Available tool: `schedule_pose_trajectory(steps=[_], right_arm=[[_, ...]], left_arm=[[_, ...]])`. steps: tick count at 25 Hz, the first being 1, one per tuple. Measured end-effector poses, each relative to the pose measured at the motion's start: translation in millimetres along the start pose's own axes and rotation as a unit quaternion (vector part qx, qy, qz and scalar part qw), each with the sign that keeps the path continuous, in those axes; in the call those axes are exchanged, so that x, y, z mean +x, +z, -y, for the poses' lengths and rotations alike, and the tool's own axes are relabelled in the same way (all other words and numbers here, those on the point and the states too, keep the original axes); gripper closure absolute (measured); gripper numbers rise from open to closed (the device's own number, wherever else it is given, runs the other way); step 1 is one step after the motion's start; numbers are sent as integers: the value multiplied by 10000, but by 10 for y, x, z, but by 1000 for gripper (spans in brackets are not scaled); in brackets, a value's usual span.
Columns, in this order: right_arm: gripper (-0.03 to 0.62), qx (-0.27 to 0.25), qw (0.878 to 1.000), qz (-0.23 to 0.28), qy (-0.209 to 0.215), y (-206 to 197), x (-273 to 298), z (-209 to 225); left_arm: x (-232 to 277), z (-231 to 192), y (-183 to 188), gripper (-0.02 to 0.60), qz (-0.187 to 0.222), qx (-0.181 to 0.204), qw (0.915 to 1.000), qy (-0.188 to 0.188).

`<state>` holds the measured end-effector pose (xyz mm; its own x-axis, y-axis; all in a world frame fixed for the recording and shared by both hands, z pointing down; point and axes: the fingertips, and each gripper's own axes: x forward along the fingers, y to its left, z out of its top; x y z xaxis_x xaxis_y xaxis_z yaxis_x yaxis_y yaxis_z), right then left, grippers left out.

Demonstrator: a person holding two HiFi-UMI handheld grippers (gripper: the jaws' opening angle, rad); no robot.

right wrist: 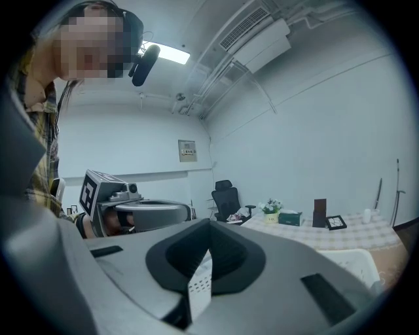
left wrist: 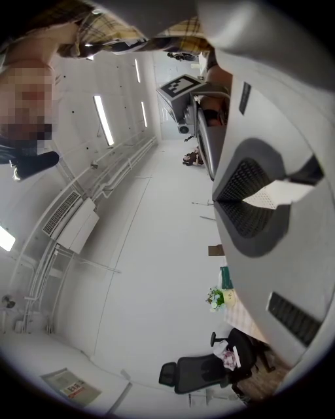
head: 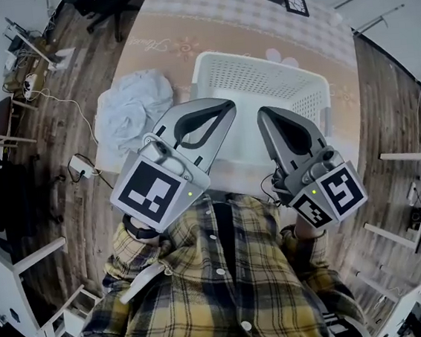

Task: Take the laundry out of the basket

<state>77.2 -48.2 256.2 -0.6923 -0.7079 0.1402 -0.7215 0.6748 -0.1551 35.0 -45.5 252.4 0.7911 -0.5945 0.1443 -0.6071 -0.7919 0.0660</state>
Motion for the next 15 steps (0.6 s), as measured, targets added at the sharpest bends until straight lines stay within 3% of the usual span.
schedule_pose_trajectory(steps=[15], right_arm=[[602, 40, 10000, -8, -61, -68, -258, 77]], left_arm=[[92, 249, -16, 568, 17, -55, 10000, -28]])
